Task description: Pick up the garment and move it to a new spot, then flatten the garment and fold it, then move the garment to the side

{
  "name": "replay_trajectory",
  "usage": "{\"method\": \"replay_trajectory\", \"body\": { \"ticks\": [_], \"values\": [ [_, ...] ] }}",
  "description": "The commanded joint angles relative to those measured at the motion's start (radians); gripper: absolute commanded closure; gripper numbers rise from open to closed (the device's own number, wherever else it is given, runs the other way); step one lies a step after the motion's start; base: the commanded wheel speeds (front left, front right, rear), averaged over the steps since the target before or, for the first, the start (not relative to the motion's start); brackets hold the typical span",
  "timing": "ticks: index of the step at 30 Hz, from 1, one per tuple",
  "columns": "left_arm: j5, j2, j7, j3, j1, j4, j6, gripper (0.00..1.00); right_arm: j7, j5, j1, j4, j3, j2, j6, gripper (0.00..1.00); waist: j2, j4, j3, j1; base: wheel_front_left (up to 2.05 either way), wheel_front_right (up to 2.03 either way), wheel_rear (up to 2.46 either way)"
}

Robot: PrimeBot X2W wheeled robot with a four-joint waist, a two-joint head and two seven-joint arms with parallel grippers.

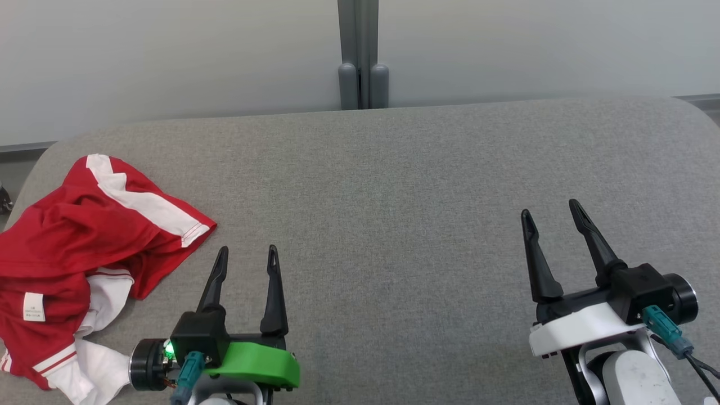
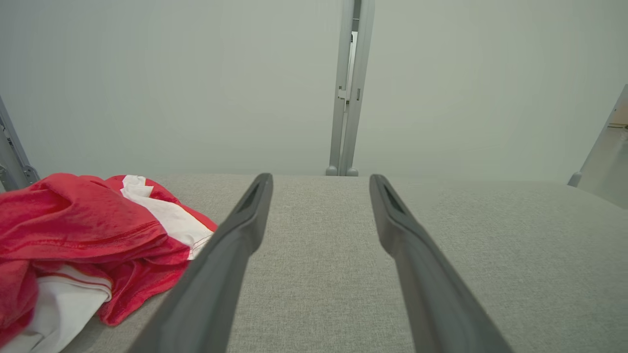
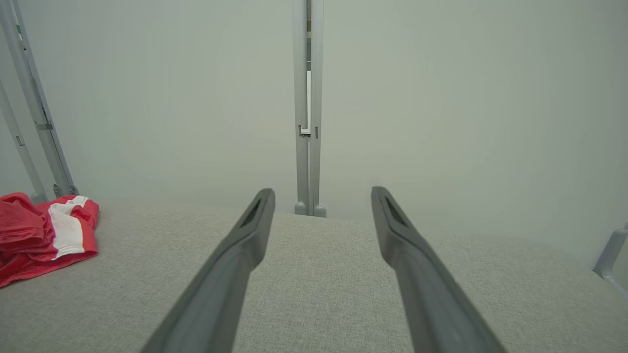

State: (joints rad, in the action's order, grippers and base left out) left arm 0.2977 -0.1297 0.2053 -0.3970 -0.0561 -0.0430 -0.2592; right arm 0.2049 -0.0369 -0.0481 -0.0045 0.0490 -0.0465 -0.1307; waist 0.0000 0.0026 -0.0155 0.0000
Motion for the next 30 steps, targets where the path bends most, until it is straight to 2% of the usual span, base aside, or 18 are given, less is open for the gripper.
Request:
{"method": "replay_trajectory", "body": {
  "ticks": [1,8,16,21,30],
  "values": [
    [-0.011,0.006,0.009,0.002,0.005,0.011,0.016,0.00,0.010,0.015,0.002,-0.015,0.008,-0.004,0.000,0.00,0.0000,0.000,-0.001,0.0000,0.00,0.00,0.00],
    [-0.002,0.053,0.023,0.082,0.040,0.005,0.101,0.00,0.024,-0.142,0.012,-0.028,0.000,-0.004,0.000,0.00,0.0000,0.000,-0.007,0.0000,0.00,0.00,0.00],
    [-0.065,0.074,0.039,0.118,0.053,-0.037,0.163,0.00,0.039,-0.166,0.018,0.004,-0.001,-0.005,0.000,0.00,0.0000,0.000,-0.010,0.0000,0.00,0.00,0.00],
    [-0.117,0.079,0.047,0.119,0.053,-0.048,0.164,0.00,0.048,-0.140,0.017,0.017,0.008,-0.005,0.000,0.00,0.0000,-0.003,-0.011,0.0000,0.00,0.00,0.00],
    [-0.139,0.079,0.063,0.093,0.049,-0.055,0.160,0.00,0.062,-0.087,0.015,0.026,0.021,-0.006,0.000,0.00,0.0000,-0.004,-0.014,0.0000,0.00,0.00,0.00]
  ]
}}
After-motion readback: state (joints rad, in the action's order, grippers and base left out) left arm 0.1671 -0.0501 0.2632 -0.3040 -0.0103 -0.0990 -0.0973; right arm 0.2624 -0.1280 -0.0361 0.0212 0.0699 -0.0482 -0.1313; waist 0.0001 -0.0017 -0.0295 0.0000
